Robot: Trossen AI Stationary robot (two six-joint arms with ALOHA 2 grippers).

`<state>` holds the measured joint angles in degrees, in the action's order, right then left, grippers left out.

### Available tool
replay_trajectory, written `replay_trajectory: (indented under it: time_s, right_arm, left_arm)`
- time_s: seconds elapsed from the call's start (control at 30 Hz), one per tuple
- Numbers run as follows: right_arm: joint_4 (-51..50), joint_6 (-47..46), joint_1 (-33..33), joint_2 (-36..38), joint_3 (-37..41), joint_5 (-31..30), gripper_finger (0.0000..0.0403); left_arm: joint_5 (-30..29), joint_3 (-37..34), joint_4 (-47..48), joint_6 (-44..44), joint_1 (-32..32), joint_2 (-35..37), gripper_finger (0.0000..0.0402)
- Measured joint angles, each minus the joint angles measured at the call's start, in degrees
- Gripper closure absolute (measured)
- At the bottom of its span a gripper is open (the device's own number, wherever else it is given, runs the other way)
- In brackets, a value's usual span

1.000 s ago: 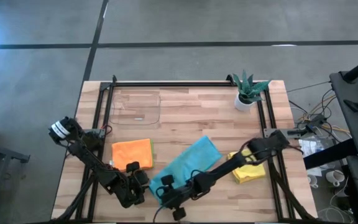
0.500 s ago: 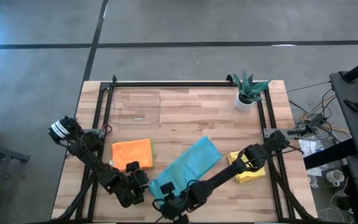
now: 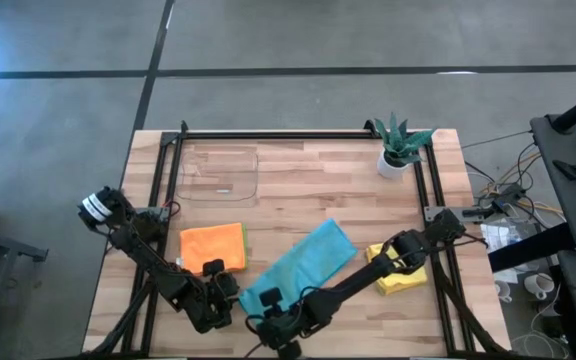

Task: Fold microfiber towels
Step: Fold the blue microfiber cloth

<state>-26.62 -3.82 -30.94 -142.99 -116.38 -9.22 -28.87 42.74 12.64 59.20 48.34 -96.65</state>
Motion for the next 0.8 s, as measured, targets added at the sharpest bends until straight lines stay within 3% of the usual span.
replay_trajectory:
  time_s: [0.13, 0.27, 0.47, 0.57, 0.8]
  right_arm:
    - [-0.96, 0.60, 0.19, -0.22, 0.63, 6.36, 0.0310]
    - [-4.04, -1.77, 0.17, 1.39, -0.15, 5.77, 0.0314]
    - [-16.40, -0.42, -0.24, 11.79, 1.29, -6.55, 0.0321]
    - [-20.14, -3.01, 0.24, 15.37, 7.38, -8.87, 0.0321]
    - [-10.49, -10.39, 1.62, 21.97, 26.12, -8.86, 0.0330]
  left_arm:
    - [0.32, 0.00, 0.30, -0.04, 0.00, 0.18, 0.0262]
    - [2.10, -0.02, 0.47, 0.14, -0.09, 1.34, 0.0262]
    - [7.21, -0.13, 1.57, 0.39, -0.02, 4.18, 0.0262]
    - [13.53, -0.15, 1.30, 0.25, 0.07, 5.89, 0.0262]
    - [25.37, -0.13, 1.78, 4.26, 0.15, 10.58, 0.0262]
